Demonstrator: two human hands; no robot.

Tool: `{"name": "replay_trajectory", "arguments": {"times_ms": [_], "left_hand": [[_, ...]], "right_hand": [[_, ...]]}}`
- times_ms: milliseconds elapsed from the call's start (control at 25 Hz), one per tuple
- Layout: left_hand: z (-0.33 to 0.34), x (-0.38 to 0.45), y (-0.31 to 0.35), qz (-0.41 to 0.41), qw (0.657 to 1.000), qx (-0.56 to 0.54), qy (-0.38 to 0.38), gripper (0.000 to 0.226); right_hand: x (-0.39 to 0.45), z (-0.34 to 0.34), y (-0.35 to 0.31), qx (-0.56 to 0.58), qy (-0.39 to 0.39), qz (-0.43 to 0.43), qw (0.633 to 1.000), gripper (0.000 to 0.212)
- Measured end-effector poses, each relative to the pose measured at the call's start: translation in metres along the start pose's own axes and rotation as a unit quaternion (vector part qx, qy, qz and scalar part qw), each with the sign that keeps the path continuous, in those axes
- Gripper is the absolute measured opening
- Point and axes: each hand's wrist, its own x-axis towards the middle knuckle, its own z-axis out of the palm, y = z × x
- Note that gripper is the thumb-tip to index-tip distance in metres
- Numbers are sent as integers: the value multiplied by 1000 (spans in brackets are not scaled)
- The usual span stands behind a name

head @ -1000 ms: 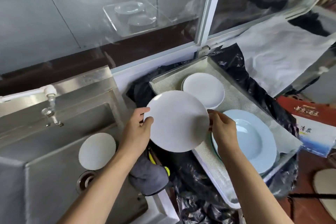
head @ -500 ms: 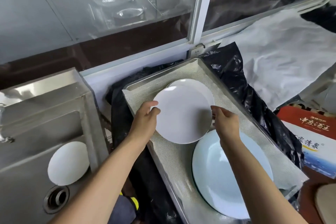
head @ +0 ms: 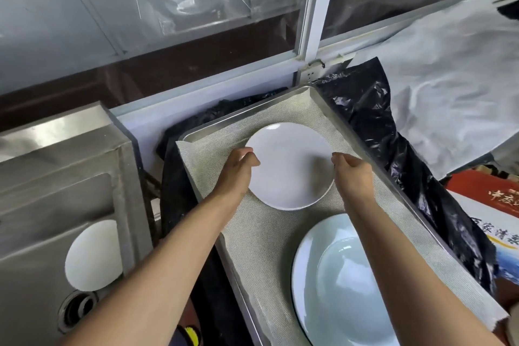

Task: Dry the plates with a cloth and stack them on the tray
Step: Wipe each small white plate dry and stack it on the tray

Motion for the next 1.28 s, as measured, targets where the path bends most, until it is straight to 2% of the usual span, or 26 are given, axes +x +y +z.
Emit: {"name": "replay_trajectory", "arguments": {"times_ms": [280,400,520,680,920,1280], "left_hand": [[1,5,-9,8,999,32,-34,52],[-3,4,-16,57,995,81,-15,32],[-9,-7,-21,105,989,100,-11,33],[-20,-32,-18,145,983,108,-28,33],[-57,-83,-27,152,981,124,-16,35],[-145,-158,-49,123,986,90,68,38]], "right_hand": [[2,-1,-3,-52,12,-24,998,25],[-9,-1,-8,-96,-6,-80,992,14],[-33,1,-14,-102,-5,-141,985,30],[-68,7,-21,-74,-27,-171,982,29],[-125,21,-27,-33,-51,-190,980,26],[-226,82,-34,-8,-141,-207,968,23]]}}
